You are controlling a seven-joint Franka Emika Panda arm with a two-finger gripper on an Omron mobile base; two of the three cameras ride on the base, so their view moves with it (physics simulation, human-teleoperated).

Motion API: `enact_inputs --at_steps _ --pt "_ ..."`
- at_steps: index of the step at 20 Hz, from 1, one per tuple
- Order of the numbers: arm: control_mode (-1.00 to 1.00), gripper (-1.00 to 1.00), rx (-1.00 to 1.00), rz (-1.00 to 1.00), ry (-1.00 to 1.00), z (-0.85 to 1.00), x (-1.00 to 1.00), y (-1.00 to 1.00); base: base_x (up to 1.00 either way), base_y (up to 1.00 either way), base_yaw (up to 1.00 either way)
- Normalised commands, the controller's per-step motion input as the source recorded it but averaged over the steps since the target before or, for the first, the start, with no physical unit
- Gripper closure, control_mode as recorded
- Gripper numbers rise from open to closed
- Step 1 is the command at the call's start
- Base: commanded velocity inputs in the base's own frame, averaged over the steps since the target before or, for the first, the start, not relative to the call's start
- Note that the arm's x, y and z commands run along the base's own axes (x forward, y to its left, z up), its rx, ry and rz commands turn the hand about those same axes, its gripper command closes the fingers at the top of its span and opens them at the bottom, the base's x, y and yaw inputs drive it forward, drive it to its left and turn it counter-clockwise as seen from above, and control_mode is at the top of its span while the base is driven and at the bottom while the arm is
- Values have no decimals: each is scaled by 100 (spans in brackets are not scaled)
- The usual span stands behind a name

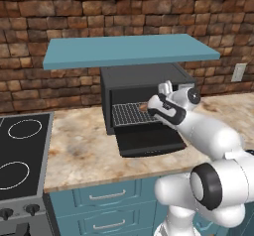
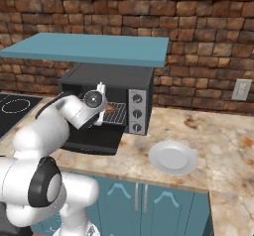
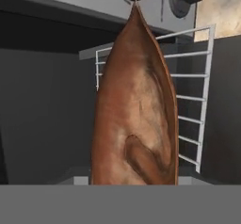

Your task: Pull the toaster oven rack outwards. Pick up the baguette from the plate and place it on the toaster oven rack. Close the toaster oven door fully and set the temperature to the lowest setting.

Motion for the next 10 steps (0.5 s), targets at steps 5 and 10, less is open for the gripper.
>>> enact_inputs --at_steps 5,10 --pt "-100 100 0 7 -1 -36 32 1 0 0 0" --pt "-100 100 0 3 -1 -27 23 0 0 0 0"
